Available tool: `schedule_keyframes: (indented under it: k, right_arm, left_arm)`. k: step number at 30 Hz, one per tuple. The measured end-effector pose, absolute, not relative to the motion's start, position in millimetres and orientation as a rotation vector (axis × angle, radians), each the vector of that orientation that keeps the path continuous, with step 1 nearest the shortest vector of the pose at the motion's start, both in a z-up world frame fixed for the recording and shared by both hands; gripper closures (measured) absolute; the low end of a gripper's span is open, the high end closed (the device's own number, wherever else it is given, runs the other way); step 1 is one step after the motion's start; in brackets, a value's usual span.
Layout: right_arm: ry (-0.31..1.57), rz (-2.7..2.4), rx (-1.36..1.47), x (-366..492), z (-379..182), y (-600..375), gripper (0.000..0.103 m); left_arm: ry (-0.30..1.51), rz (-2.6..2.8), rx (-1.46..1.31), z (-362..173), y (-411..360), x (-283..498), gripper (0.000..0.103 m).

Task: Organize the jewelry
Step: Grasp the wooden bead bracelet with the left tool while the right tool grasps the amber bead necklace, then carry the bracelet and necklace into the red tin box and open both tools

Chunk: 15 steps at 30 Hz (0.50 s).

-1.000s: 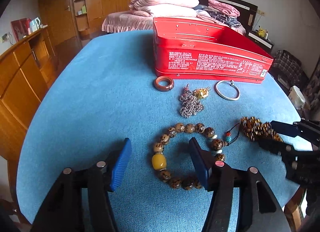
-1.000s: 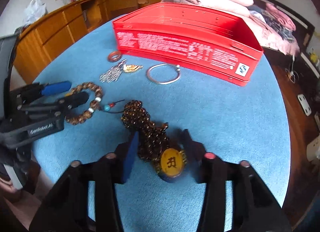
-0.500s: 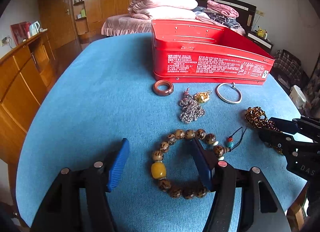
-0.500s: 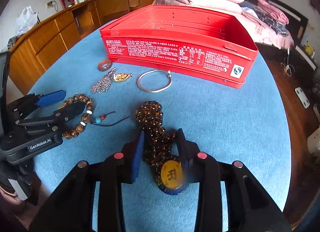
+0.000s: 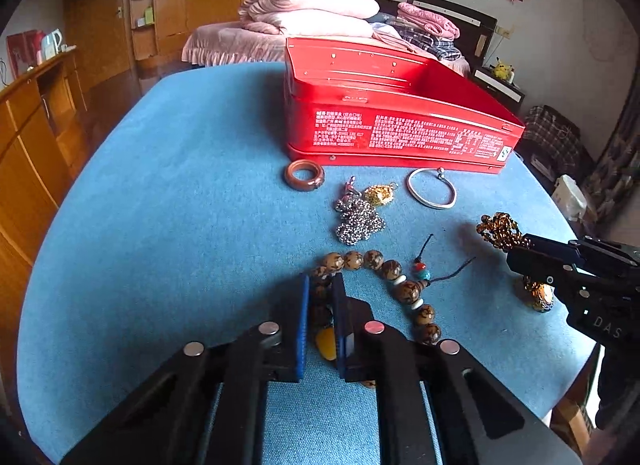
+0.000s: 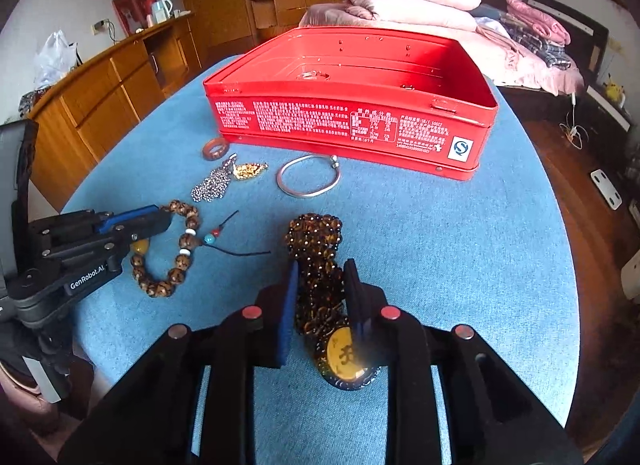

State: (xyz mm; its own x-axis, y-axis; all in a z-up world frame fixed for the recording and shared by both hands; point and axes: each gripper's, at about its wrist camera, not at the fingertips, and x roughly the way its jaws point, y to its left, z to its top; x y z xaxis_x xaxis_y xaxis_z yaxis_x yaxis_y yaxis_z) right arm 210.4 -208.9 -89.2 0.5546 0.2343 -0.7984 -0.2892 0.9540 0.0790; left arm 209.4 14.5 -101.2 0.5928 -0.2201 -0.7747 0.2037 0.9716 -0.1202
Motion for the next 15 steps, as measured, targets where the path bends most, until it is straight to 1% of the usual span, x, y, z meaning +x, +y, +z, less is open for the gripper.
schedule_keyframes:
  k: [7, 15]
  right_arm:
    - [0.92, 0.303, -0.042, 206, -82, -213, 0.082]
    - [0.896, 0.277, -0.032, 210, -67, -222, 0.082]
  left_arm:
    - [0.919, -0.315, -0.076, -99, 13, 209, 0.092]
    - [0.866, -0.303, -0.057, -78, 9, 210, 0.092]
